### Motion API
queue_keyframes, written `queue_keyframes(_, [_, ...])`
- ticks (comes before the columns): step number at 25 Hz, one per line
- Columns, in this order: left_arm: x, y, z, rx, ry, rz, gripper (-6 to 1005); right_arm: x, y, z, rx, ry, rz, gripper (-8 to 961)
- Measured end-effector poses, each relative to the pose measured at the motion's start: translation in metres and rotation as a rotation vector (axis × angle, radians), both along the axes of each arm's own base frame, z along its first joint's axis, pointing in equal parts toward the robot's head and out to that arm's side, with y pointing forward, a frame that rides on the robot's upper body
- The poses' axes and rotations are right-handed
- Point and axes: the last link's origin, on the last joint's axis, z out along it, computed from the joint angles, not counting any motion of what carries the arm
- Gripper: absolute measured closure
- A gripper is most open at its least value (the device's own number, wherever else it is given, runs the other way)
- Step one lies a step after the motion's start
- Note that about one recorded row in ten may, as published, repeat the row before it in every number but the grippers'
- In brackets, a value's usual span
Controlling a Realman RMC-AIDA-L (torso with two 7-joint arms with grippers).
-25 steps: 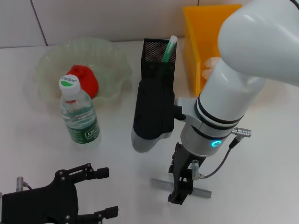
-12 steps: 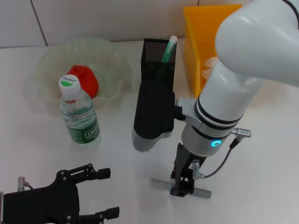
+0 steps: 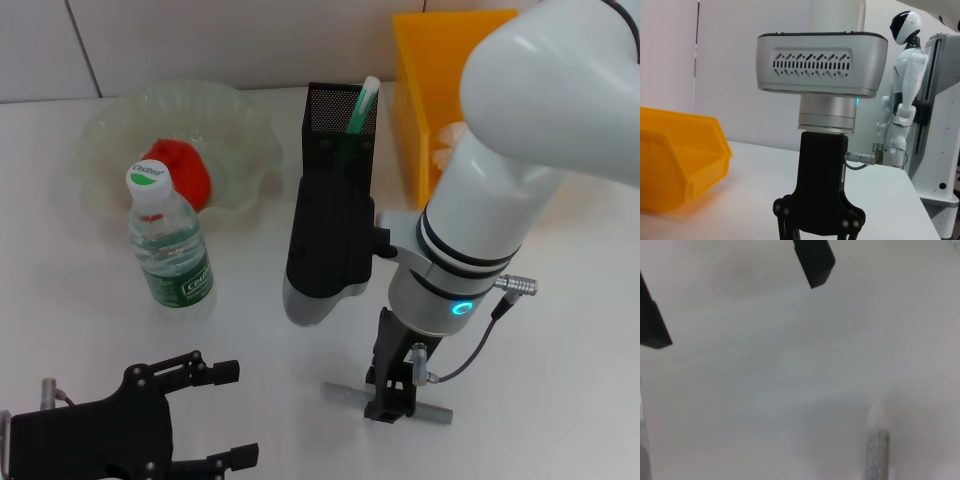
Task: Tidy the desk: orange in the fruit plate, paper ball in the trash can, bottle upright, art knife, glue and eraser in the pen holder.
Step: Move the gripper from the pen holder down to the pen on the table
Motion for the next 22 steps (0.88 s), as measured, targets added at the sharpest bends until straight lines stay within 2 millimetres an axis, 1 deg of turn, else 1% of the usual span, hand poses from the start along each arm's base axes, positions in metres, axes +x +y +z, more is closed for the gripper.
queue_keyframes(9, [0.0009, 0.0001, 0.0, -0.002, -0.002, -0.005, 186, 0.0013, -0.0024, -0.0025, -0.012, -0.014, 0.007, 645])
queue_keyframes(15, [0.0004, -0.001, 0.0, -0.005, -0.004, -0.002, 186, 0.0028, 0.0001, -0.0037, -0.012, -0.028, 0.001, 670])
queue_keyframes(21, [0.0, -0.0016, 0.0, -0.005, -0.004, 0.0, 186, 0.0023, 0.0006, -0.0034, -0.014, -0.029, -0.004, 820])
queue_keyframes(22, [-0.0001, -0.0017, 0.0, -0.005, -0.004, 0.001, 186, 0.0019, 0.0007, -0.0031, -0.013, -0.027, -0.004, 820])
